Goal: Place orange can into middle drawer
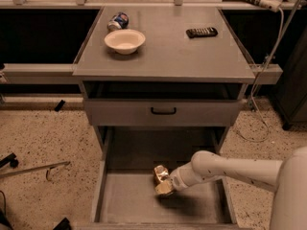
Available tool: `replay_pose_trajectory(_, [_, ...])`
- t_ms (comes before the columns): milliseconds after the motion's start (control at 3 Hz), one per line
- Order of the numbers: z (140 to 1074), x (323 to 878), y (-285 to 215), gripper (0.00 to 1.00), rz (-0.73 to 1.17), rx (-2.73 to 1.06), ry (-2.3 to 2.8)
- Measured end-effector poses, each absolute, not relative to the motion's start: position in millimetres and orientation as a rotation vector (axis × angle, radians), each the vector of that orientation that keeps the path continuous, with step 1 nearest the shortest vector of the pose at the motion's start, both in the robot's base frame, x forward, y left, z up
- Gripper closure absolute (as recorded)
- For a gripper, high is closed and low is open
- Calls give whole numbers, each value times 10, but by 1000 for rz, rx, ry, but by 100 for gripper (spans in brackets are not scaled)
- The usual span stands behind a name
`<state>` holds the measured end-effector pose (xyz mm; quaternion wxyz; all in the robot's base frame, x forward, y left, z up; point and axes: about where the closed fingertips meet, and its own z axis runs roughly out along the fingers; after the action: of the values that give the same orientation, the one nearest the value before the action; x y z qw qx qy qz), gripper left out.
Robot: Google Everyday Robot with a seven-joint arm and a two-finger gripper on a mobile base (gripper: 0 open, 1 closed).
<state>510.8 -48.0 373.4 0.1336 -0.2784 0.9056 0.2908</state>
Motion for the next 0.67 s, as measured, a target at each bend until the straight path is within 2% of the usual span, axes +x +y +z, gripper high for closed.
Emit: replay_pose_trajectory(667, [3668,5072,-471,100,857,-782,2661])
